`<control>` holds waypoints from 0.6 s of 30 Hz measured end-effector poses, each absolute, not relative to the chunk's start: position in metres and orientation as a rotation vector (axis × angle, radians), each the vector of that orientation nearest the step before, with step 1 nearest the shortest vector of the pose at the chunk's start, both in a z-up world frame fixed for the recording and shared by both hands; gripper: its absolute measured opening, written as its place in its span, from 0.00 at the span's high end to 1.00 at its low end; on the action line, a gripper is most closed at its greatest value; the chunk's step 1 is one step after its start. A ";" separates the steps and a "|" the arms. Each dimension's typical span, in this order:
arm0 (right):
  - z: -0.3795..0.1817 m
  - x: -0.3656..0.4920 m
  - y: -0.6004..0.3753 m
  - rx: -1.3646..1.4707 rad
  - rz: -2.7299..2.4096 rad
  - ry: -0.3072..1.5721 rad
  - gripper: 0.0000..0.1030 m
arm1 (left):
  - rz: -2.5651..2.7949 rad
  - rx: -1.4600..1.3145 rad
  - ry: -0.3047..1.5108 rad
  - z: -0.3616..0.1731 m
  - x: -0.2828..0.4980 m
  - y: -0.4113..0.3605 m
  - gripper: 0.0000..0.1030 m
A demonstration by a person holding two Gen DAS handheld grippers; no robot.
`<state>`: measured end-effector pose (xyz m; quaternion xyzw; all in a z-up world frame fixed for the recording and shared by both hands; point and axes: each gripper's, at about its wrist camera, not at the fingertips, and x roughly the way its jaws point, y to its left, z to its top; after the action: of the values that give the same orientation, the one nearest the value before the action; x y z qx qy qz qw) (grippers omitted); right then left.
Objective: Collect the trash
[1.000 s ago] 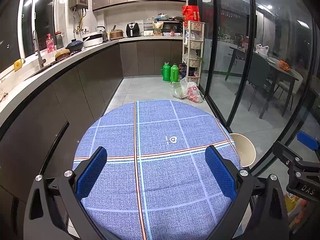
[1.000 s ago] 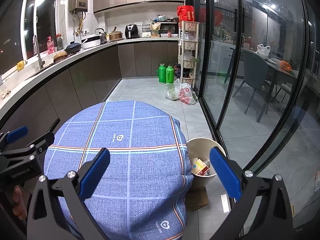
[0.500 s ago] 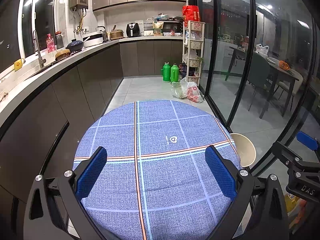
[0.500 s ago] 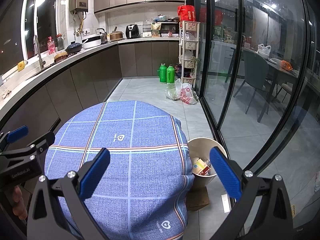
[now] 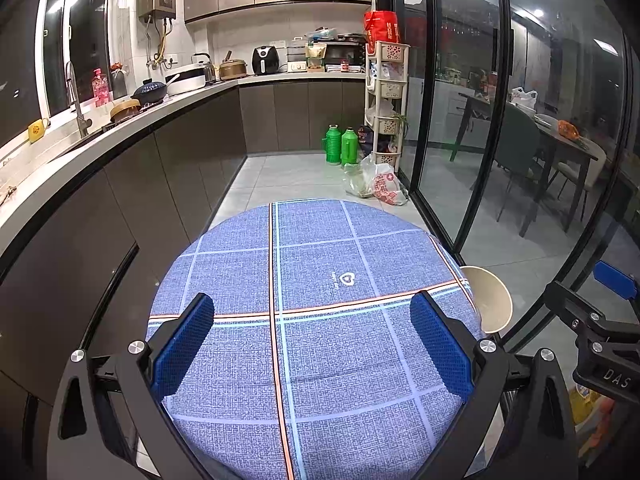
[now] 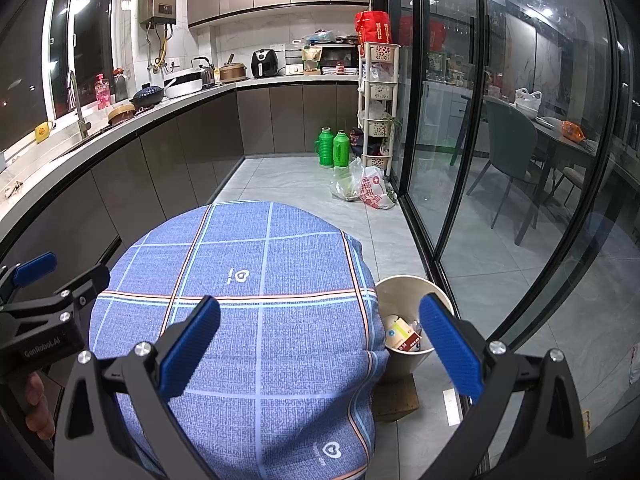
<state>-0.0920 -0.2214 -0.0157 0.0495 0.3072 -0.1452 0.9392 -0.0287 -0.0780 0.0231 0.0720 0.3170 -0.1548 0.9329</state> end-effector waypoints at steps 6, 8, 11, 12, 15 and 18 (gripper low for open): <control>-0.016 -0.092 -0.221 0.102 -0.296 0.627 0.03 | -0.315 0.148 0.647 0.023 -0.029 -0.078 0.08; -0.016 -0.092 -0.220 0.102 -0.296 0.628 0.03 | -0.316 0.148 0.642 0.024 -0.030 -0.078 0.08; -0.016 -0.092 -0.221 0.102 -0.296 0.627 0.03 | -0.318 0.151 0.639 0.024 -0.031 -0.078 0.08; -0.016 -0.092 -0.221 0.101 -0.296 0.627 0.03 | -0.319 0.151 0.640 0.023 -0.031 -0.077 0.08; -0.016 -0.092 -0.221 0.102 -0.296 0.627 0.03 | -0.311 0.154 0.639 0.023 -0.032 -0.077 0.08; -0.016 -0.092 -0.221 0.102 -0.296 0.628 0.03 | -0.308 0.152 0.638 0.023 -0.033 -0.078 0.08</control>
<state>-0.0920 -0.2207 -0.0162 0.0499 0.3074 -0.1451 0.9391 -0.0329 -0.0776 0.0229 0.0744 0.3122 -0.1507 0.9350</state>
